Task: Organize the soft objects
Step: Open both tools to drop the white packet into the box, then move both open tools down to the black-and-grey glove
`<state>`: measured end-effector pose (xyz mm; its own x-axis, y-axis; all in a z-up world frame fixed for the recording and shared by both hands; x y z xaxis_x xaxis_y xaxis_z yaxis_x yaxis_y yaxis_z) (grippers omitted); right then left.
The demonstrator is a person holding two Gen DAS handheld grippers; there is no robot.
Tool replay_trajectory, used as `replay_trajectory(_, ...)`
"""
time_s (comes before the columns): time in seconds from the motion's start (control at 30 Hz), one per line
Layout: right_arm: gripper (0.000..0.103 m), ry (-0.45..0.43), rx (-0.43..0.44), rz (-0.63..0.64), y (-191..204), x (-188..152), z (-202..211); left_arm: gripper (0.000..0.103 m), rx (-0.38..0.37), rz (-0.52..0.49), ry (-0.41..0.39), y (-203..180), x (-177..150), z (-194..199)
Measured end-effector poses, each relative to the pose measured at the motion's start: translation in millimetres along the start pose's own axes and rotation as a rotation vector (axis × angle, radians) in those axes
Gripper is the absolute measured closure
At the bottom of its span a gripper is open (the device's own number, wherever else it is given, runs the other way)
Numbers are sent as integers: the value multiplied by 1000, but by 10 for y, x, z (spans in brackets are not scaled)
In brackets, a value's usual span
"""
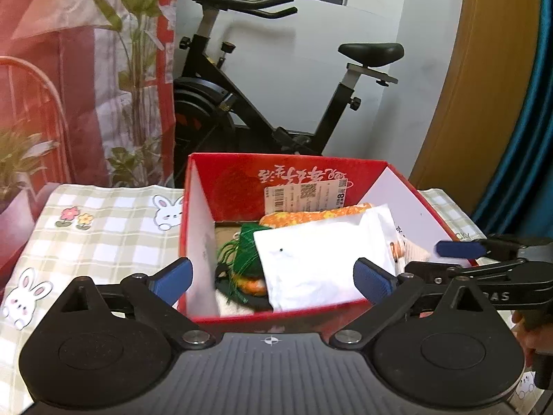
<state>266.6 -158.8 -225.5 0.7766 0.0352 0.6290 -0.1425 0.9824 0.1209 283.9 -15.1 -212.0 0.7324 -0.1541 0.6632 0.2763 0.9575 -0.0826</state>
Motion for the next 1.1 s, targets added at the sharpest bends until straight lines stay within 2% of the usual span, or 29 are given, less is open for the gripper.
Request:
replay_trajectory(0.07,17,-24,-25,20,25,-39,98,0,15,5,-1,12,-71,75)
replay_trajectory(0.13,12,-45,-24,40,74,-88,186,0,39,10,-14,24,-150,160)
replay_trajectory(0.2,0,-63,-30,57,127,-155,279,0,61,10,-26,34,-231,238)
replay_trajectory(0.33,0,-107,-40,78,189,-322,463,0,96,-15,-14,30,-458,358)
replay_trajectory(0.5,0,-138,-45,65,248,-635,621,0,89,-11,10,5,-804,461)
replay_trajectory(0.63,0,-106,-6,52,299,-947,619,0,77,-1,46,-23,-1116,488)
replay_trajectory(0.87,0,-41,-10,33,419,-1523,523,0,72,-16,117,-119,-1561,405)
replay_trajectory(1.1,0,18,3,39,536,-1826,362,0,106,-62,191,-153,-1876,248)
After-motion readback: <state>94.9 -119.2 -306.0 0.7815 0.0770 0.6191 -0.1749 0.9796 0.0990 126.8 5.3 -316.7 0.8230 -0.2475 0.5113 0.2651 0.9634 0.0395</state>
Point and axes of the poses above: each gripper's, at about its wrist camera, not at the fingertips, and z roughly against the way its jaws point, y to its left, x to its top, the point moved 8 cm from there along -z, roughly the way its jaws point, and after that the axes turned 11 degrees about y, right-handed, at the moved point
